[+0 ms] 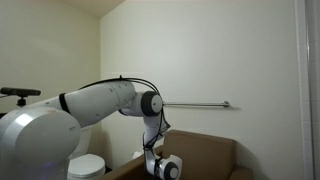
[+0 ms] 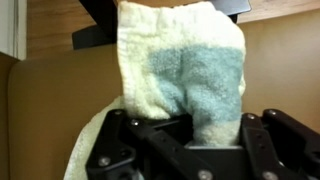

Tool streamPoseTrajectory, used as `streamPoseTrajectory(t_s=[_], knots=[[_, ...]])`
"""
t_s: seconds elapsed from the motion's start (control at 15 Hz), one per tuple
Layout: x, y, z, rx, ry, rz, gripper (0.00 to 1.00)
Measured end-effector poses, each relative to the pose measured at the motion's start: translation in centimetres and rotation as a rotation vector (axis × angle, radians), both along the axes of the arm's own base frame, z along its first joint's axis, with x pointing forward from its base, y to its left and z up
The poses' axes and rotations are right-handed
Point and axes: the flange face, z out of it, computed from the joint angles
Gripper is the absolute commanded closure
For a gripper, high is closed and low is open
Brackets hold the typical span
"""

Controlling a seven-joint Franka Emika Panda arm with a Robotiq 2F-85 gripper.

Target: Use the towel to wipe the seat of the sofa.

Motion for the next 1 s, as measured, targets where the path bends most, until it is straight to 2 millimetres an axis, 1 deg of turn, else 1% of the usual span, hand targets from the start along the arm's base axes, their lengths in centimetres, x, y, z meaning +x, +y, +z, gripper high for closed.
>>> streamPoseTrajectory(t_s=[0.2,0.33,0.47,0.53,0.67,0.8,0.87,1.0], knots=[[4.2,3.0,5.6,-0.008,-0.136,0.073,0.95],[6.7,5.1,9.3,-0.01,-0.214,0.116,0.95],[8.7,6.9,12.3,-0.01,-0.286,0.141,0.96],[9.5,7.5,13.4,-0.011,-0.32,0.148,0.95],[10.8,8.2,14.8,-0.02,-0.383,0.155,0.95],[11.8,8.1,15.2,-0.035,-0.449,0.146,0.95],[12.1,7.9,15.0,-0.046,-0.476,0.137,0.95],[12.6,7.1,13.8,-0.069,-0.493,0.113,0.95]])
